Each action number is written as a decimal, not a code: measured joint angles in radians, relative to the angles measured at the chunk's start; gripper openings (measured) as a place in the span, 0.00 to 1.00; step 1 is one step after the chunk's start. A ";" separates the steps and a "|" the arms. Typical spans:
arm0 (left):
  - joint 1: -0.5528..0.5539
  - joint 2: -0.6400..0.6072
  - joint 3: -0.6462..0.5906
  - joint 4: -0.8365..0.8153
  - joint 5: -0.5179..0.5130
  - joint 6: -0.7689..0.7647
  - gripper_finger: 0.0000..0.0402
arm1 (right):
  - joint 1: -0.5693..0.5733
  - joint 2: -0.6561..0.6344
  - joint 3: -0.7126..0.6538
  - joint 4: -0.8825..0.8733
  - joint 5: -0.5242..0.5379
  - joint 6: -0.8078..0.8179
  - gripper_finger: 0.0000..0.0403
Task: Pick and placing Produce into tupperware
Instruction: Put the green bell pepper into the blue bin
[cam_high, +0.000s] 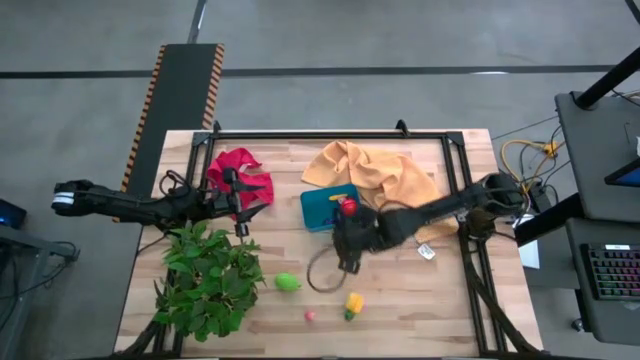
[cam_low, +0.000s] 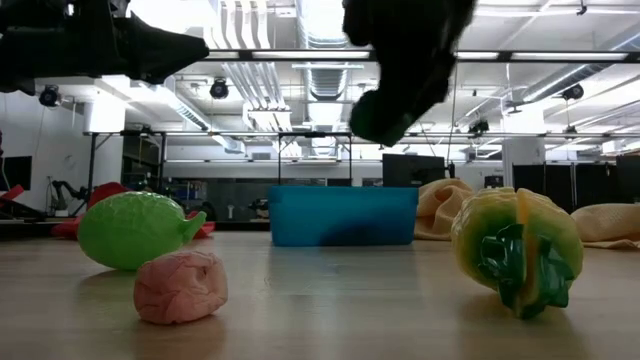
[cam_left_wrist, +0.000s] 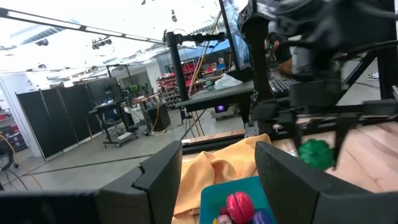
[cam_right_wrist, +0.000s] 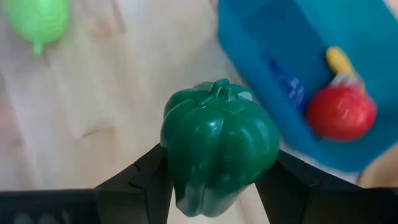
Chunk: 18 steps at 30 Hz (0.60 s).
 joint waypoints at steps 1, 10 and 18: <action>0.000 0.001 0.000 -0.001 -0.001 0.000 0.47 | -0.028 0.000 0.000 0.010 -0.016 -0.045 0.46; 0.000 0.004 0.000 -0.001 -0.002 -0.001 0.47 | -0.297 -0.006 0.000 0.025 -0.134 -0.315 0.46; 0.000 0.041 -0.007 -0.008 -0.002 -0.005 0.47 | -0.462 -0.006 -0.006 0.034 -0.235 -0.404 0.46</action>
